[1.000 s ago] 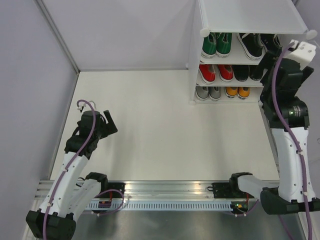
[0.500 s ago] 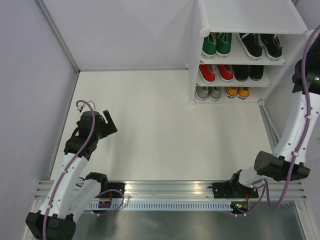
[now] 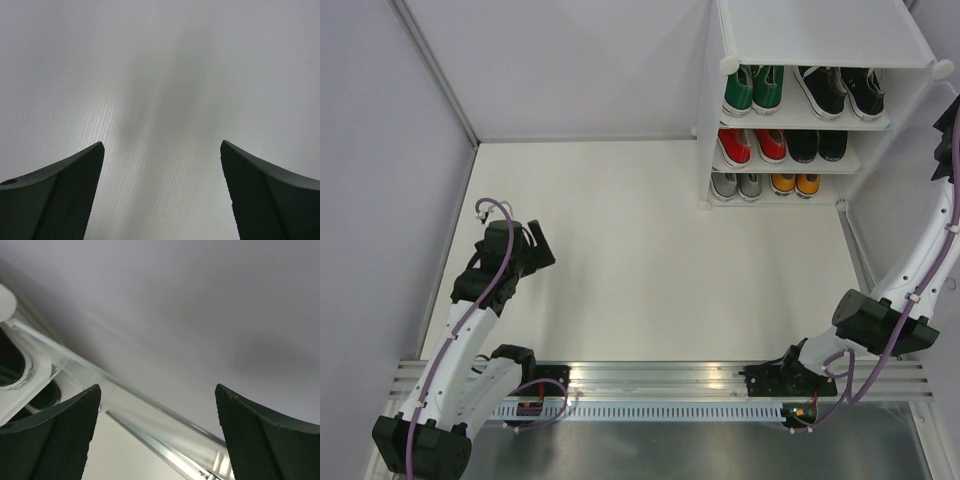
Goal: Place and organize the shoes in the shoe cabinet
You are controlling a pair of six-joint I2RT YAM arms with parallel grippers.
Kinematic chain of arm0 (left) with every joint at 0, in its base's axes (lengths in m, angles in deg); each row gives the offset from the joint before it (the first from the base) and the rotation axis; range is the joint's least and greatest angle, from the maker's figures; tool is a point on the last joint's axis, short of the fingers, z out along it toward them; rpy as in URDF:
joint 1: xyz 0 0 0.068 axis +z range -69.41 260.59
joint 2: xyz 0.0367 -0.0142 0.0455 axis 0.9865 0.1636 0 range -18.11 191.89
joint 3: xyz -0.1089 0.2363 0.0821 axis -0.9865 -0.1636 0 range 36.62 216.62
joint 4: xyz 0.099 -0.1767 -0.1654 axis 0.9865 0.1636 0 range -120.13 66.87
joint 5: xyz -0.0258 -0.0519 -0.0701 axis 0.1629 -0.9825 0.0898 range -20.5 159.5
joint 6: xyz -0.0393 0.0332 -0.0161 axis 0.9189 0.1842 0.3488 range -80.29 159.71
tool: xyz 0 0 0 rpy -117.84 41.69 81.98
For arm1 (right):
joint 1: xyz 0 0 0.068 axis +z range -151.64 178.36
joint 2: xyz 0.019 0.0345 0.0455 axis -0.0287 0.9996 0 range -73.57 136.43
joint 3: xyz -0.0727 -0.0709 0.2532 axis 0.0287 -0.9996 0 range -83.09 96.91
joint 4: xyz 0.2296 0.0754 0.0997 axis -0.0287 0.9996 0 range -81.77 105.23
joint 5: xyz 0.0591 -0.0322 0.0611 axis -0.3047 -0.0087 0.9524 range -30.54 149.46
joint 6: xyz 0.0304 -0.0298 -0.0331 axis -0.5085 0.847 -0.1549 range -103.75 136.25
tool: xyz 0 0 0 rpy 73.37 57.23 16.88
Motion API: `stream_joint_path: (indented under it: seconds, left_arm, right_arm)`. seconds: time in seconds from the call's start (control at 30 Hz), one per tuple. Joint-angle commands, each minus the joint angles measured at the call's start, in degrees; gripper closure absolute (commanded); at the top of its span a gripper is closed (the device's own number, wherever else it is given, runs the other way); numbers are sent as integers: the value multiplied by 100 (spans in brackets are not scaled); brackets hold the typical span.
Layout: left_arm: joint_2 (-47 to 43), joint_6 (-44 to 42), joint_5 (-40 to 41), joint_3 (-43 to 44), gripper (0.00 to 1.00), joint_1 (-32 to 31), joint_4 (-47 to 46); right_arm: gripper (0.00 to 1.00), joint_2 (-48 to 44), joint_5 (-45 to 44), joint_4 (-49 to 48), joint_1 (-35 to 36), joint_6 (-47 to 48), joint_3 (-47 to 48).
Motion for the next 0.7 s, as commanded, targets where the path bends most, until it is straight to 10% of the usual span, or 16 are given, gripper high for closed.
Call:
stream_joint_path:
  seconds: [0.0,0.67]
  left_arm:
    - [10,-194,69,-22,0,-16,-220]
    - [-121,-194,-1,-13,0,-16,-229]
  right_arm:
    - [2,-265,1352,530,-7,-187,-180]
    - [2,-2128,5960,-662,449,-1487,-2307]
